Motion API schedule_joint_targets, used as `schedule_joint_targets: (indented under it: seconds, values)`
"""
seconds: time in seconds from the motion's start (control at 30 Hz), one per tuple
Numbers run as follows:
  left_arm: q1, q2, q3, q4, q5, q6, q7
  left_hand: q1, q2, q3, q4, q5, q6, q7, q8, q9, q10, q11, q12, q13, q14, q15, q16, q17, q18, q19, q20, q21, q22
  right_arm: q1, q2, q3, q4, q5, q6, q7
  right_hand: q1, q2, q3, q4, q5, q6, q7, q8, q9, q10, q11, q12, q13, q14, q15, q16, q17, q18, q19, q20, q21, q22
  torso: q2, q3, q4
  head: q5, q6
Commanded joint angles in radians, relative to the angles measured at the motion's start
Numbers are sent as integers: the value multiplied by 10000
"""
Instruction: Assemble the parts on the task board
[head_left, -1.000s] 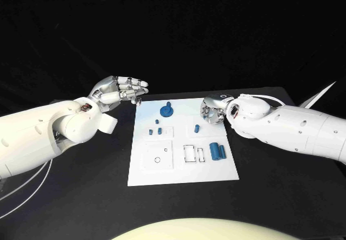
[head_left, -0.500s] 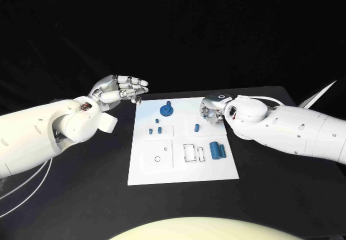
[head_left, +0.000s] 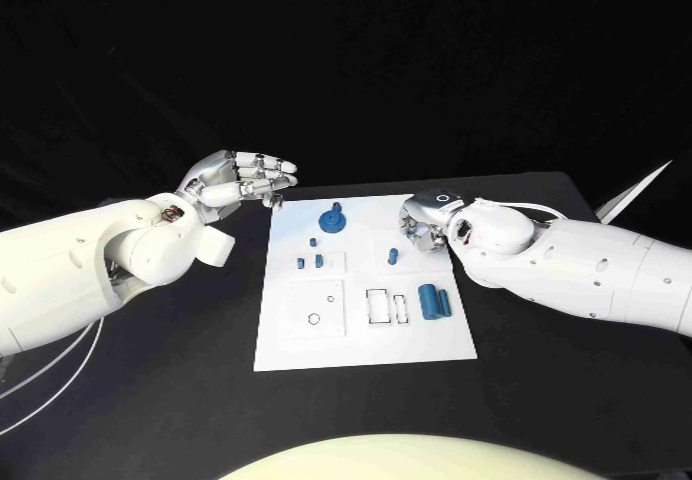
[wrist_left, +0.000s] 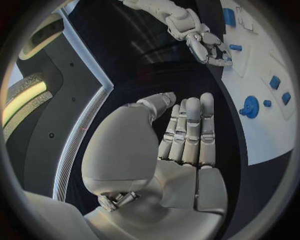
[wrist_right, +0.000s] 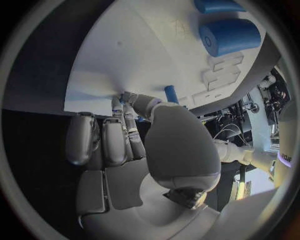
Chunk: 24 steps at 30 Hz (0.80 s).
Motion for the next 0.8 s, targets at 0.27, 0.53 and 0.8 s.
schedule_joint_targets:
  seconds: [0.27, 0.53, 0.8]
  values:
    - [4, 6, 10, 4, -21, 5, 11, -55, 195, -103, -86, -29, -154, 71, 118, 155, -130, -16, 147, 126, -66, -14, -178, -110, -22, -79, 18, -170, -146, -109, 10, -48, 126, 376, -1093, 44, -352, 272, 113, -123, -152, 358, -43, 488, 437, 1111, -374, 294, 586, 479, -137, 141, 51, -375, 369, -15, 326, 361, 2, -9, 21, 20, -1]
    - [4, -3, 10, -63, -20, 8, 12, -36, 203, -98, -99, -24, -159, 73, 125, 156, -136, -14, 155, 128, -68, -14, -183, -111, -21, -76, 18, -169, -146, -98, -113, -30, 217, 536, -1443, 107, -348, 283, 117, -128, -158, 360, -48, 496, 447, 1124, -380, 292, 591, 483, -143, 156, 63, -378, 376, -19, 339, 375, -5, -2, 8, 56, -40]
    - [4, -20, 10, -106, -18, 6, 7, -36, 203, -98, -99, -24, -159, 73, 125, 156, -136, -14, 155, 128, -68, -14, -183, -111, -21, -76, 18, -169, -146, 39, -429, 21, 521, 731, -1564, 140, -351, 284, 112, -141, -215, 362, -53, 515, 473, 1144, -388, 281, 601, 484, -152, 166, 58, -385, 392, -29, 368, 403, -16, -11, -6, 70, -58]
